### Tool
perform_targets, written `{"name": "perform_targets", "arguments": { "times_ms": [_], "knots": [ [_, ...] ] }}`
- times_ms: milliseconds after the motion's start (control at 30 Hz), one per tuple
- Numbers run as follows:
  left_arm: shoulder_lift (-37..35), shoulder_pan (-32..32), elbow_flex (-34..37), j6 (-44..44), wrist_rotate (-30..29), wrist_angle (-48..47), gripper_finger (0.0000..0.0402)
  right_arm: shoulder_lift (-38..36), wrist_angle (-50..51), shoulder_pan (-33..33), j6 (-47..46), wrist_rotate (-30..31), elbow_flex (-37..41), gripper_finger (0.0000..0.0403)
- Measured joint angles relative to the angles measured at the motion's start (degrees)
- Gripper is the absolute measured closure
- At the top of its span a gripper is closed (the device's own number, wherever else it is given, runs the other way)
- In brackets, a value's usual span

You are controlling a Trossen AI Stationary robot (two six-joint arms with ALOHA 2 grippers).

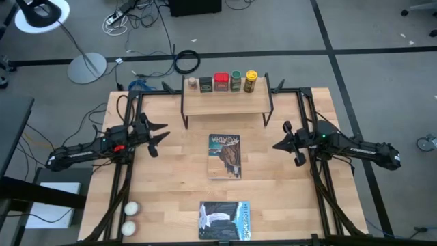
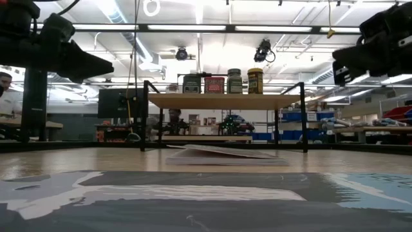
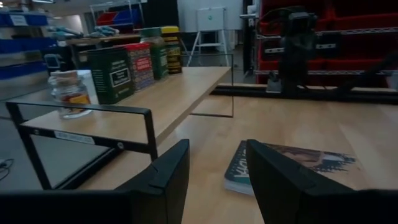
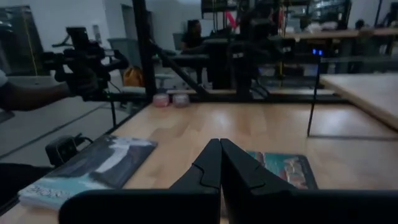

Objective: Shelf spices
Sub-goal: Return to Home Position

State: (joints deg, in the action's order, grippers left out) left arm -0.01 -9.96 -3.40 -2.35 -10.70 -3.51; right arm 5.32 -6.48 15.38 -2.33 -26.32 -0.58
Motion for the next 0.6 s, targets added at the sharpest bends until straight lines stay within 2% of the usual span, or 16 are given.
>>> {"name": "perform_targets", "arguments": {
  "times_ms": [133, 267, 600],
  "knots": [
    [0.0, 0.0, 0.51, 0.02, 0.98, -0.42, 0.0239, 0.02, 2.57, 0.0, 0.23, 0.13, 0.02, 0.0402],
    [-0.01, -0.01, 2.87, 0.03, 2.3, 5.12, 0.024, 0.0, 2.54, 0.15, 0.51, 0.19, 0.02, 0.0402],
    [0.0, -0.07, 2.86, -0.92, 2.86, 4.79, 0.024, 0.0, 2.58, 0.66, 0.49, 0.58, 0.04, 0.0399]
  ]
}}
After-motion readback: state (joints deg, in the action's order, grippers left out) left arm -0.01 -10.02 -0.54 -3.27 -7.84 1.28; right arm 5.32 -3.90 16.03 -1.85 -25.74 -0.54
